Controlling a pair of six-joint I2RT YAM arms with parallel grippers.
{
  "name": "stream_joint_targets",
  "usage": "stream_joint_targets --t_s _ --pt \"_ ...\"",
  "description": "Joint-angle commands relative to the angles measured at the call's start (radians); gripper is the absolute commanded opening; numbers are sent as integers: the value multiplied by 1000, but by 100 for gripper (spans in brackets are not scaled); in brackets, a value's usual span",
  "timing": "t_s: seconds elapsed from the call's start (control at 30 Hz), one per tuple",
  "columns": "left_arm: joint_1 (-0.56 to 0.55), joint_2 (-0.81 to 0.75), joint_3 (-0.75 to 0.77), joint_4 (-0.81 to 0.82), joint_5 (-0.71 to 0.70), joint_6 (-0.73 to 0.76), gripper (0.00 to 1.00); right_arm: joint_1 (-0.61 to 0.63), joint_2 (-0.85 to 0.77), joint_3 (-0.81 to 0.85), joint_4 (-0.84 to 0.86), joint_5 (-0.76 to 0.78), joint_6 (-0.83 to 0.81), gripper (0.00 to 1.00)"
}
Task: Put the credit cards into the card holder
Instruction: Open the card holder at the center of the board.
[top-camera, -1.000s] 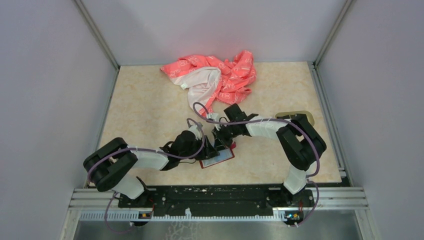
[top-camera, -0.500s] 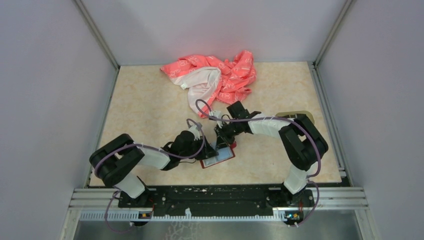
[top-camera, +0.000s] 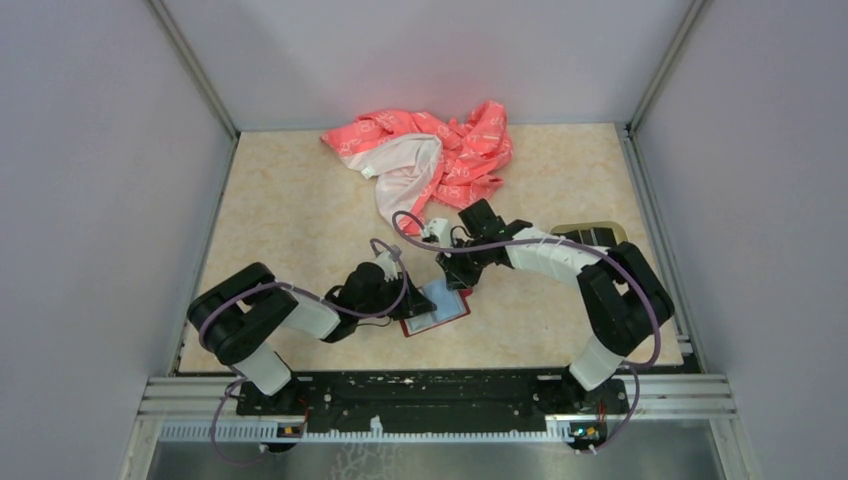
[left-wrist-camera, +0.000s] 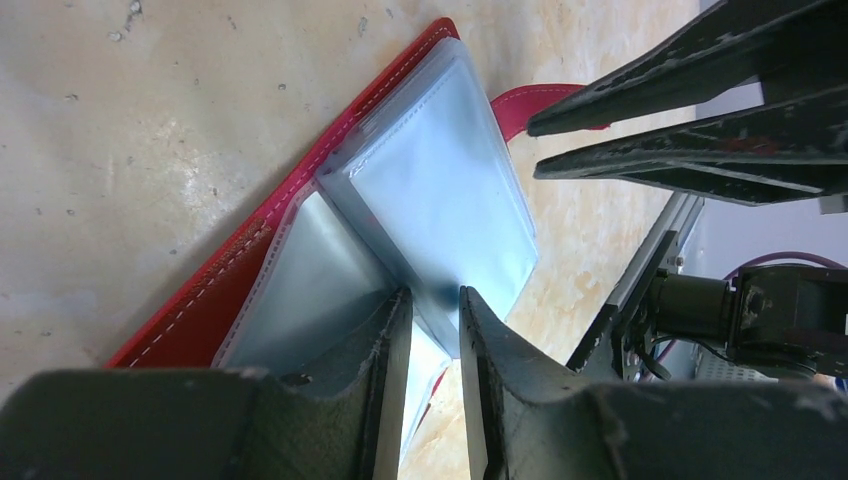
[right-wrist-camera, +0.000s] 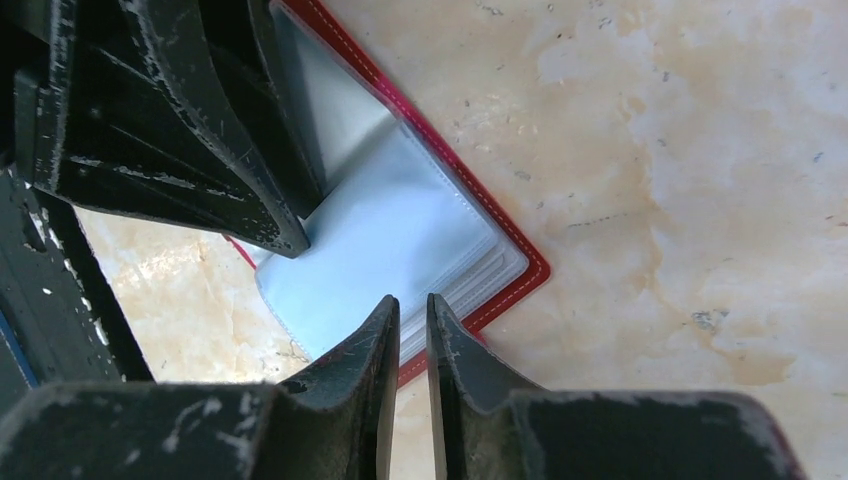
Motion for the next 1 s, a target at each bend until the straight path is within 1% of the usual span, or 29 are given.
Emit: stream_joint_targets --t_s 0.0,0.27,0.4,0.53,0.63,0.7,0.83,0.97 --pt "2 61 -45 -145 -37 27 33 2 45 56 -18 -28 15 17" --pt "4 59 -51 -138 -34 27 33 4 95 69 -27 -66 49 16" --pt "5 61 -54 -120 -22 28 35 4 107 72 -27 -92 65 16" --pt "8 66 -68 -76 4 27 41 4 121 75 -24 -121 85 16" --pt "12 66 -85 -27 26 27 50 4 136 75 -17 -140 107 15" --pt "14 67 -92 -5 43 30 54 4 147 74 -6 -152 128 15" --pt "16 78 -90 15 64 31 57 4 166 70 19 -163 171 15" --pt "16 100 -75 3 71 31 57 4 182 66 41 -166 206 14"
